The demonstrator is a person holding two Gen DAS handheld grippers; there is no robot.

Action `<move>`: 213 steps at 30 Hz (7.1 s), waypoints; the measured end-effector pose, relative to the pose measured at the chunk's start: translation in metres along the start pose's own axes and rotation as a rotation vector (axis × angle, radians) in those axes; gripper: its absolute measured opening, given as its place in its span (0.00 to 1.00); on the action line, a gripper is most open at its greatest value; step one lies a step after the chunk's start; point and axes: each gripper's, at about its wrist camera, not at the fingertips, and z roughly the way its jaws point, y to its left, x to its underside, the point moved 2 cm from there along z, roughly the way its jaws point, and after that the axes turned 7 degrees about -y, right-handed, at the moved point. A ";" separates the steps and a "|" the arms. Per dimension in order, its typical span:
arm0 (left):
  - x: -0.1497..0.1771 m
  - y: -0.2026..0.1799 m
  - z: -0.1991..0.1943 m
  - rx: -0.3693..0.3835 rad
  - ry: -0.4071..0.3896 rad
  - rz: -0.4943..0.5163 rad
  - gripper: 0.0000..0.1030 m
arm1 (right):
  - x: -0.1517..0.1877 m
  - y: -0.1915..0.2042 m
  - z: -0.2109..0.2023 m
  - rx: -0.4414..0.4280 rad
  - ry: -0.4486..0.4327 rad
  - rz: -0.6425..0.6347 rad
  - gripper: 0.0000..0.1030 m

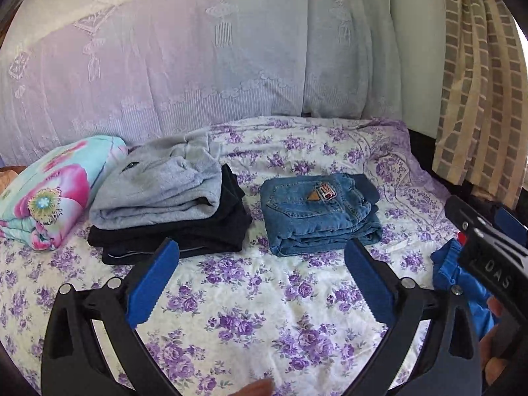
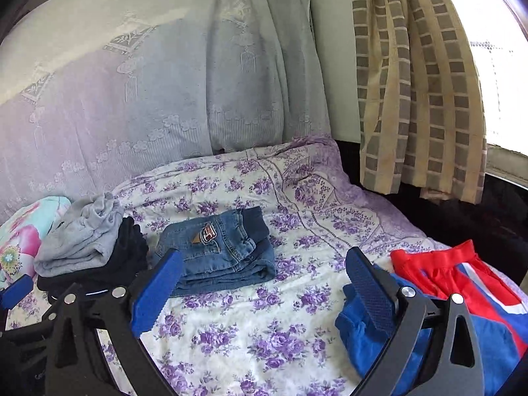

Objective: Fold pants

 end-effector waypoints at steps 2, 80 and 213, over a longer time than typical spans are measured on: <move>0.004 -0.003 0.011 -0.009 0.013 0.010 0.95 | 0.010 0.001 0.003 -0.009 -0.006 -0.004 0.96; 0.016 -0.004 0.041 -0.052 0.059 0.066 0.96 | 0.039 0.007 0.029 -0.067 0.069 -0.021 0.96; 0.022 -0.004 0.043 -0.014 0.122 0.002 0.95 | 0.041 0.009 0.007 -0.045 0.015 0.014 0.96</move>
